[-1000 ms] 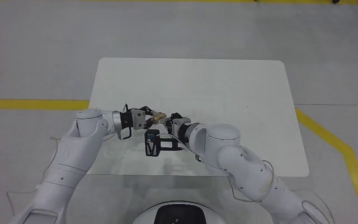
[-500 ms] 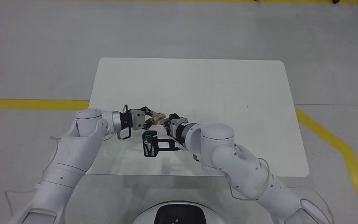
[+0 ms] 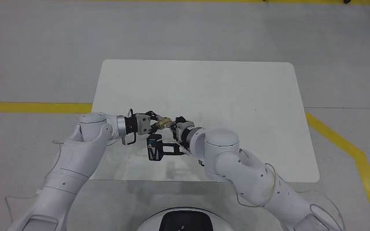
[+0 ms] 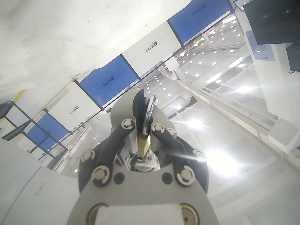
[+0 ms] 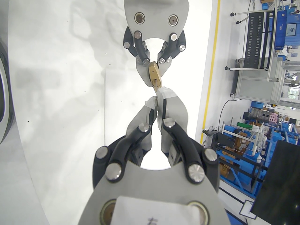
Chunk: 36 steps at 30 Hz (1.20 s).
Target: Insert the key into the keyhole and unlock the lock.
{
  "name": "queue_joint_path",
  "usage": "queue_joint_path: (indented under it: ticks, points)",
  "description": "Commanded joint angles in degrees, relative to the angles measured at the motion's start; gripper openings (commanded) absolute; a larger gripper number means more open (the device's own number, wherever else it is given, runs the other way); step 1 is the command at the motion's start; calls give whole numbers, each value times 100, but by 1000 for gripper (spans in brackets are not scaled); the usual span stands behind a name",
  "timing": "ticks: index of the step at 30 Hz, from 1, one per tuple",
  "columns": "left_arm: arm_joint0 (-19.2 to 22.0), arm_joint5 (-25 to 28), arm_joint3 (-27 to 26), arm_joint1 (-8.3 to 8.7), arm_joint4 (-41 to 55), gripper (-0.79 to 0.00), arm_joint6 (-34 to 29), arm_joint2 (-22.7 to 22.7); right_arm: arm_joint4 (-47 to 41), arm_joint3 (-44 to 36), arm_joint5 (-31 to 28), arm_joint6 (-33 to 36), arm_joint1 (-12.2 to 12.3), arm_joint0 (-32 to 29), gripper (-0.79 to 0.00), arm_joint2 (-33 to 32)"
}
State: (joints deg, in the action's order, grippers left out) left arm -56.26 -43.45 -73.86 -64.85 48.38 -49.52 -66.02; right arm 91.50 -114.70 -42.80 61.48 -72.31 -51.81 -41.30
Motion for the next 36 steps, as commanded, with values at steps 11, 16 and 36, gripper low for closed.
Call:
queue_joint_path:
  ticks: [11,16,36]
  points:
    - [-21,42,-20,16,136,-785,136,31,281,-63,225,225,50,142,-785,384]
    - [-53,165,-57,20,164,-785,313,14,367,-136,345,345,76,217,-785,566]
    - [-174,440,-124,14,212,-785,560,-13,718,-198,449,449,107,242,-785,696]
